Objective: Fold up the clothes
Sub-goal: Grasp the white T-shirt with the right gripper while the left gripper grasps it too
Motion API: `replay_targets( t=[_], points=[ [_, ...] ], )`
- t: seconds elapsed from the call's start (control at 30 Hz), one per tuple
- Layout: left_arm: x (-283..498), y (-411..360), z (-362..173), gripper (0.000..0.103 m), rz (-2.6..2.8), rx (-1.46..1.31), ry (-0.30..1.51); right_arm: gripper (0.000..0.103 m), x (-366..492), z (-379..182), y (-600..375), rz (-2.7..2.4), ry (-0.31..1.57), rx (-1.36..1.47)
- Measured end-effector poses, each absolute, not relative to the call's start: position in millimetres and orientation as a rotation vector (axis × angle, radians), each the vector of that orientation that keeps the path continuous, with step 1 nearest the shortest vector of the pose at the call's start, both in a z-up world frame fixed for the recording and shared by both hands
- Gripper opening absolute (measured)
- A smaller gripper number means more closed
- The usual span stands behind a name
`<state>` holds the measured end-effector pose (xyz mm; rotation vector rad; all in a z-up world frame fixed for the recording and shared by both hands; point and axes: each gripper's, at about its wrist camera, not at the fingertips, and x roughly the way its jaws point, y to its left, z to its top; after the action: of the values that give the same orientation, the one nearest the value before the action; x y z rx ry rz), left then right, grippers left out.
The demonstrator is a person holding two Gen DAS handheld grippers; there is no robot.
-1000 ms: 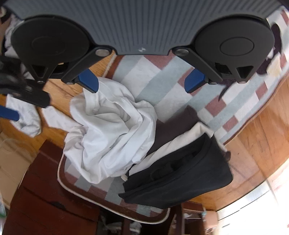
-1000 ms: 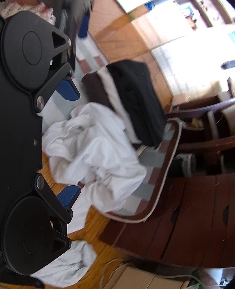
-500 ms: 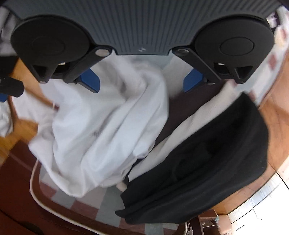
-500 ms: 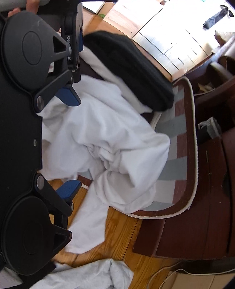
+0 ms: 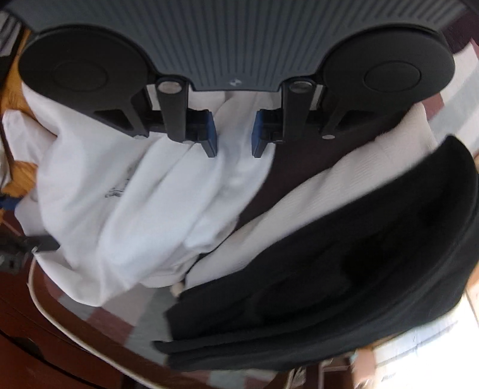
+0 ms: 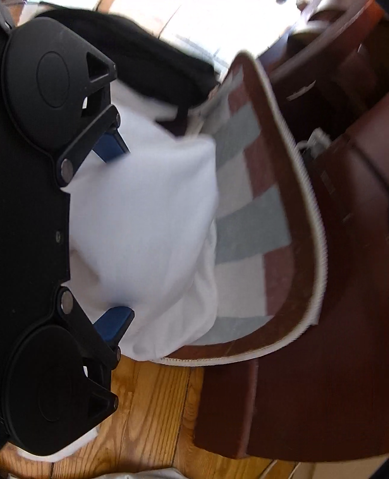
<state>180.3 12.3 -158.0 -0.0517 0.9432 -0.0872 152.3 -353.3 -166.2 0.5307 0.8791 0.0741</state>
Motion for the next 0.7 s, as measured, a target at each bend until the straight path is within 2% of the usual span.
replay_targets(
  t=[0.07, 0.1, 0.13, 0.23, 0.37, 0.43, 0.5, 0.57, 0.67, 0.7],
  points=[
    [184, 13, -165, 0.032, -0.129, -0.091, 0.971, 0.081, 161, -177, -347, 0.092, 0.913, 0.525],
    [185, 14, -168, 0.038, -0.15, -0.11, 0.984, 0.047, 162, -181, -345, 0.123, 0.928, 0.545],
    [187, 14, -171, 0.04, -0.172, -0.13, 0.997, 0.027, 159, -183, -340, 0.149, 0.933, 0.567],
    [192, 15, -181, 0.044, -0.235, -0.189, 1.037, 0.019, 143, -181, -323, 0.181, 0.896, 0.544],
    [198, 11, -192, 0.045, -0.281, -0.191, 1.078, 0.016, 102, -167, -308, 0.271, 0.847, 0.559],
    [199, 7, -196, 0.053, -0.251, -0.152, 1.096, 0.016, 78, -160, -304, 0.343, 0.838, 0.586],
    [200, 5, -198, 0.068, -0.206, -0.132, 1.12, 0.015, 52, -154, -300, 0.417, 0.833, 0.605],
    [200, 3, -199, 0.071, -0.2, -0.118, 1.117, 0.015, 28, -152, -300, 0.476, 0.852, 0.615],
    [200, -3, -200, 0.083, -0.194, -0.102, 1.125, 0.015, 4, -153, -304, 0.522, 0.918, 0.593],
    [200, -5, -201, 0.083, -0.197, -0.103, 1.124, 0.015, 0, -151, -306, 0.497, 0.929, 0.549]
  ],
)
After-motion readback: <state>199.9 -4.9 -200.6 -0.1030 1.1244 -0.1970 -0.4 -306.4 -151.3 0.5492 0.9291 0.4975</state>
